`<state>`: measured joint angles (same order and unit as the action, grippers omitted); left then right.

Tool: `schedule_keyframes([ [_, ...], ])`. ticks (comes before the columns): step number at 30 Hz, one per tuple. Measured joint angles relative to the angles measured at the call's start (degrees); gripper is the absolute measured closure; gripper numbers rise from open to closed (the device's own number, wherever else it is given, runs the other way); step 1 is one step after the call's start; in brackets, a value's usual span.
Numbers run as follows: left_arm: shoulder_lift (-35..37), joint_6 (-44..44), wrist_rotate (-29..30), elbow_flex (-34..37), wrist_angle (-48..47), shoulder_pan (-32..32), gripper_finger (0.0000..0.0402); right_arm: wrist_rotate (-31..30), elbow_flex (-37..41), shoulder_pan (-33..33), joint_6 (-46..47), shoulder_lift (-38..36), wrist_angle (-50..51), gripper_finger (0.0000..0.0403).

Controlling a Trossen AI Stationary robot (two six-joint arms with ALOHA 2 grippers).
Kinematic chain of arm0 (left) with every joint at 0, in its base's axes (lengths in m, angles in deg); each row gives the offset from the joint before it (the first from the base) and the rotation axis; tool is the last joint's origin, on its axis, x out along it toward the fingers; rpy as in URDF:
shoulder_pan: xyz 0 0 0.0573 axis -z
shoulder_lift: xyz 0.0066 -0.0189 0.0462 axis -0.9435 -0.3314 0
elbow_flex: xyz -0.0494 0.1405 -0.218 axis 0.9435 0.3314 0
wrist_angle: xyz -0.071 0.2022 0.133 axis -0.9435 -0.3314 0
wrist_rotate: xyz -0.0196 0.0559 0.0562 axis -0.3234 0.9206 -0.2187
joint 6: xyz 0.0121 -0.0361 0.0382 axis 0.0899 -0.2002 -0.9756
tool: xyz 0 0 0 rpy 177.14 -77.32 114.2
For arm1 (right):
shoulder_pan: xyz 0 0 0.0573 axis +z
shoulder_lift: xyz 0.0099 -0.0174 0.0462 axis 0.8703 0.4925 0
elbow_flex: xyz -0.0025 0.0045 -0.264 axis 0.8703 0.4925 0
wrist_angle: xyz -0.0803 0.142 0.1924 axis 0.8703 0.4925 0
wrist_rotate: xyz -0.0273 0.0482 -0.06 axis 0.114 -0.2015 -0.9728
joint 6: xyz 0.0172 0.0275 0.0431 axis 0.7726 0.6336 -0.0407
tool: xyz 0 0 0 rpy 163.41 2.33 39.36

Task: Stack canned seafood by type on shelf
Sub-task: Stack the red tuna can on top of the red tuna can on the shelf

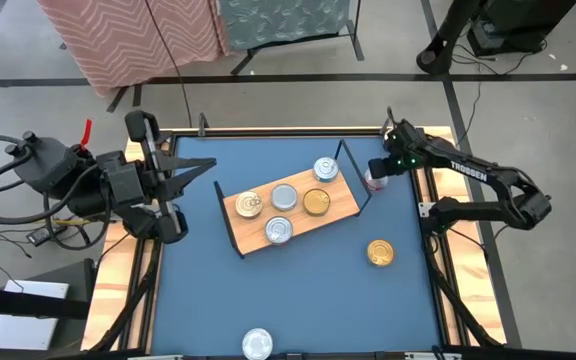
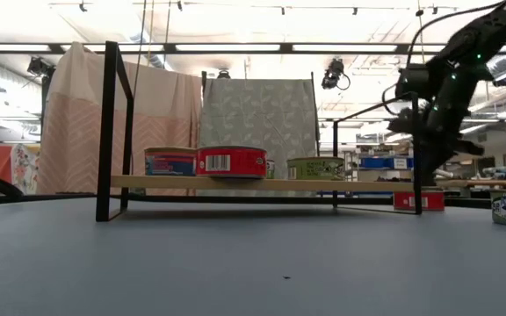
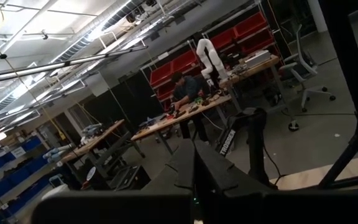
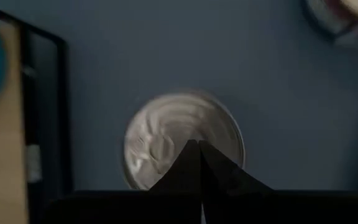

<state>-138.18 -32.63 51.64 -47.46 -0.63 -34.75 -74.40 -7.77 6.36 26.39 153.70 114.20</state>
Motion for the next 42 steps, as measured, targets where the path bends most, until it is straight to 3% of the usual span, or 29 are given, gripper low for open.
schedule_keyframes([
  [10,-0.02,-0.01,0.06,0.0,-0.2,-0.43,0.0396,0.29,-2.74,4.05,0.02,-0.1,7.69,0.0403],
  [20,-0.02,0.01,-0.05,0.0,-0.46,-0.36,0.0396,1.06,0.44,4.71,2.36,-0.06,7.97,0.0403],
  [29,-0.02,-0.01,-0.05,0.0,-0.33,-0.17,0.0396,0.76,3.93,4.94,5.23,-1.37,1.39,0.0403],
  [42,-0.02,-0.01,-0.03,0.0,-0.57,-0.17,0.0396,-0.62,4.01,4.42,3.58,-1.17,5.96,0.0403],
])
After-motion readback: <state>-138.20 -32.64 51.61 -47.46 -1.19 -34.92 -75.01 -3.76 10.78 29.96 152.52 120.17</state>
